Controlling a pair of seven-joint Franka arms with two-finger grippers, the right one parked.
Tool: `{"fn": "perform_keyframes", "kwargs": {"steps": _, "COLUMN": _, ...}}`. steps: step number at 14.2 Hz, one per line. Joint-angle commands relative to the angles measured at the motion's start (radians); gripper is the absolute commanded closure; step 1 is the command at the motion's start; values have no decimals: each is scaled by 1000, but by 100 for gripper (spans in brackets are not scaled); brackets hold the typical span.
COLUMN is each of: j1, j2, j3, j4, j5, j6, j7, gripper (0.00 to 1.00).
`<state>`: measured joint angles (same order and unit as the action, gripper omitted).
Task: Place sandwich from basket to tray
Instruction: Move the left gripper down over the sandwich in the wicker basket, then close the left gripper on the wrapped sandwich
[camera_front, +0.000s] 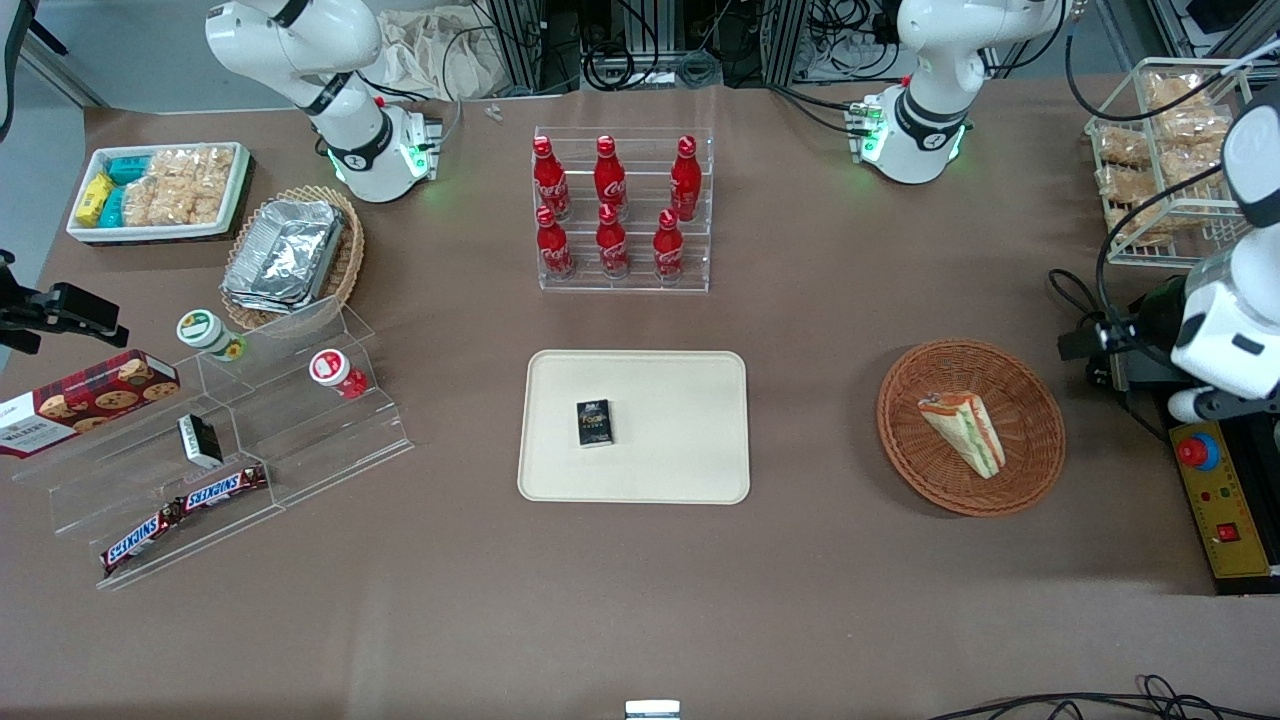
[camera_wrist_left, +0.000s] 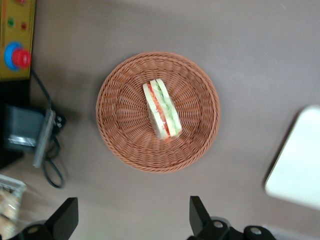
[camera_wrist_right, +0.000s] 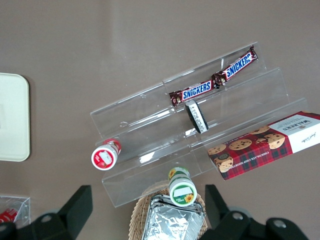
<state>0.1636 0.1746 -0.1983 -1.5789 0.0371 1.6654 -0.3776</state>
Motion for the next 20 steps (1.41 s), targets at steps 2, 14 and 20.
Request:
{"fn": "perform_keyframes", "kwargs": {"steps": 2, "j1": -22, "j2": 5, "j3": -3, "j4": -209, "j5": 4, "j6": 273, "j7": -375, "gripper": 0}}
{"fn": "perform_keyframes", "kwargs": {"steps": 14, "j1": -26, "j2": 177, "j3": 0, "j4": -366, "j5": 10, "j6": 603, "j7": -402, "gripper": 0}}
{"fn": "perform_keyframes", "kwargs": {"steps": 20, "j1": -19, "j2": 200, "j3": 5, "j4": -391, "j5": 12, "j6": 612, "j7": -402, "gripper": 0}}
